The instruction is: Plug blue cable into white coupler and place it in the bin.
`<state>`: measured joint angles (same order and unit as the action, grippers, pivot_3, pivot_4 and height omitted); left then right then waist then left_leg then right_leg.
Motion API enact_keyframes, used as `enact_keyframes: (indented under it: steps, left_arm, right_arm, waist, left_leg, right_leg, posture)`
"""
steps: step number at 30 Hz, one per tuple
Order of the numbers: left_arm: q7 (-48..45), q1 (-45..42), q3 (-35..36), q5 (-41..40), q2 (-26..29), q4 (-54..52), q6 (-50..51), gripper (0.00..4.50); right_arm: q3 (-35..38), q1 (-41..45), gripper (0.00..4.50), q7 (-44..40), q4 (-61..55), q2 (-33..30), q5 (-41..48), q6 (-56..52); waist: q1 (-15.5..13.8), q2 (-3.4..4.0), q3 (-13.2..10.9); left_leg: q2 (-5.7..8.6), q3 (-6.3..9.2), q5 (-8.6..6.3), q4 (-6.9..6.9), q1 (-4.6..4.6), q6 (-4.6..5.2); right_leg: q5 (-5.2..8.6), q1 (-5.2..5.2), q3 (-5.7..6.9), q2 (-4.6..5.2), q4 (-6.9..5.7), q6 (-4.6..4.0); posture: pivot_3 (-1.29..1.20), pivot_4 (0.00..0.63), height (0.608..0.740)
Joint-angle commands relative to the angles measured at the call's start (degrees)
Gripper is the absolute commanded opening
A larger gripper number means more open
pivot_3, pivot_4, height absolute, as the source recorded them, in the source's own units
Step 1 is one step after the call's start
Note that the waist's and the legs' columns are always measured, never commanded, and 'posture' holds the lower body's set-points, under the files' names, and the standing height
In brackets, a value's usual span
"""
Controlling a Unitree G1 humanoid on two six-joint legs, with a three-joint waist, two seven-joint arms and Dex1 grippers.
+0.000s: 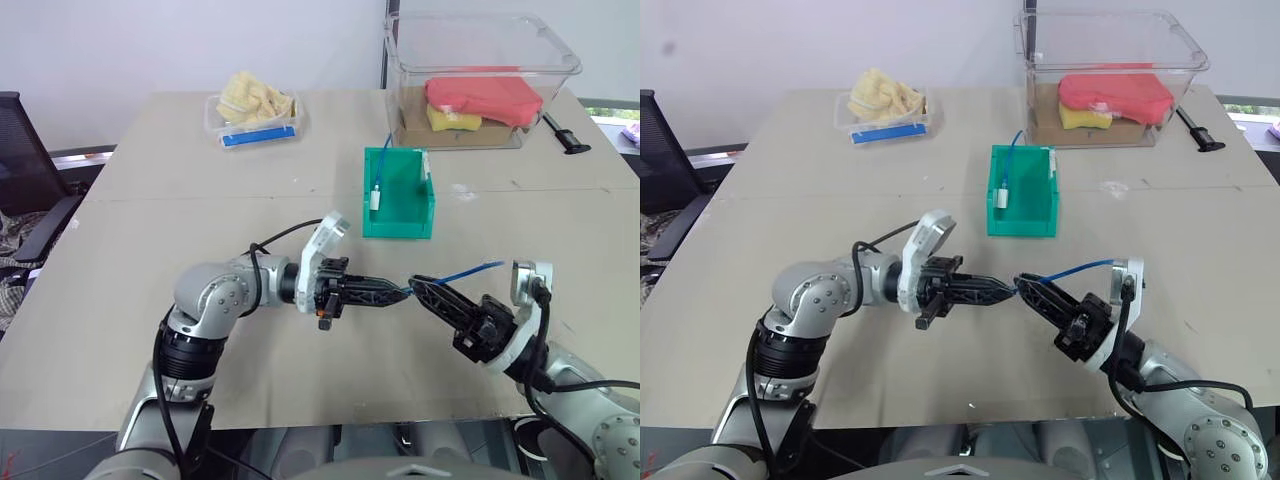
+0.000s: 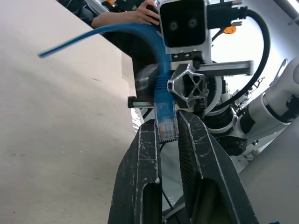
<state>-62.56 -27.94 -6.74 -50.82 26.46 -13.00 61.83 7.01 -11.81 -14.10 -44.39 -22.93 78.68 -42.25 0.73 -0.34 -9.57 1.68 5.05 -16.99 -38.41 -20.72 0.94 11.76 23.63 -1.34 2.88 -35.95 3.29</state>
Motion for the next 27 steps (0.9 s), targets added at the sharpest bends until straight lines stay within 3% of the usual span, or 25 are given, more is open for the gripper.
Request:
enact_keyframes:
  steps: [1, 2, 6, 9, 13, 19, 27]
  left_arm:
    - [-0.07, 0.21, 1.60, -1.31, 0.05, -1.70, -1.82, 1.00]
    - [0.04, 0.40, 1.70, -1.05, 0.28, -1.70, -2.19, 1.27]
    - [3.18, 2.03, 3.44, 0.80, 0.60, -2.65, -5.47, 3.13]
    - [5.67, 6.96, 6.75, 6.67, 3.81, -5.91, -14.21, 4.48]
    - [8.01, 11.75, 10.61, 17.22, 8.05, -4.63, -28.88, 4.48]
    - [9.51, 19.27, 16.08, 27.91, 13.11, 5.78, -44.25, 4.48]
    - [11.83, 19.91, 15.68, 34.08, 10.90, 20.19, -57.19, 4.48]
  right_arm:
    - [0.48, -0.24, 0.00, 0.17, -1.00, -1.21, 0.64, 1.60]
    - [0.43, -0.31, 0.00, 0.13, -1.05, -1.43, 0.72, 1.80]
    - [0.44, -0.51, 0.00, -0.02, -1.02, -2.08, 0.82, 2.78]
    - [0.96, -0.44, 0.00, -0.83, 0.69, -2.23, -0.43, 3.81]
    - [1.93, 0.30, 0.00, -2.45, 4.06, -1.82, -1.27, 5.39]
    - [1.91, 2.16, 0.00, -4.93, 7.66, -2.14, -2.95, 6.11]
    - [0.83, 1.61, 0.00, -5.30, 6.67, -1.77, -5.63, 6.07]
  waist:
    - [0.01, 0.00, 0.00]
    - [0.02, 0.00, 0.00]
    - [0.03, 0.00, 0.00]
    - [0.26, 0.00, 0.00]
    - [-0.15, 0.00, -0.01]
    - [-0.21, 0.00, -0.01]
    - [-0.42, -0.04, -0.02]
  left_leg:
    - [0.00, 0.00, 0.00, 0.00, 0.00, 0.00]
    - [0.00, -0.01, 0.00, 0.00, 0.00, 0.00]
    - [-0.02, -0.01, 0.00, 0.01, 0.01, 0.00]
    - [-0.07, -0.07, 0.00, 0.04, 0.02, 0.00]
    - [-0.11, -0.11, 0.00, 0.07, 0.00, -0.01]
    - [-0.07, -0.16, 0.00, 0.07, 0.00, 0.00]
    - [-0.07, -0.11, -0.01, 0.08, -0.05, 0.01]
  right_leg:
    - [0.00, 0.00, -0.01, 0.00, 0.00, 0.00]
    - [0.00, 0.00, -0.01, 0.00, 0.00, 0.00]
    - [0.00, 0.01, -0.02, 0.00, 0.00, 0.00]
    - [0.00, 0.05, -0.09, -0.01, 0.00, 0.00]
    - [0.00, 0.12, -0.12, -0.02, 0.01, -0.02]
    - [0.04, 0.11, -0.14, 0.01, 0.03, -0.09]
    - [-0.01, 0.13, -0.06, 0.06, 0.05, -0.01]
  posture:
    - [0.00, 0.150, 0.739]
    - [0.00, 0.150, 0.739]
    - [0.00, 0.150, 0.739]
    - [0.00, 0.150, 0.739]
    - [0.00, 0.150, 0.739]
    - [0.00, 0.150, 0.739]
    - [0.00, 0.150, 0.739]
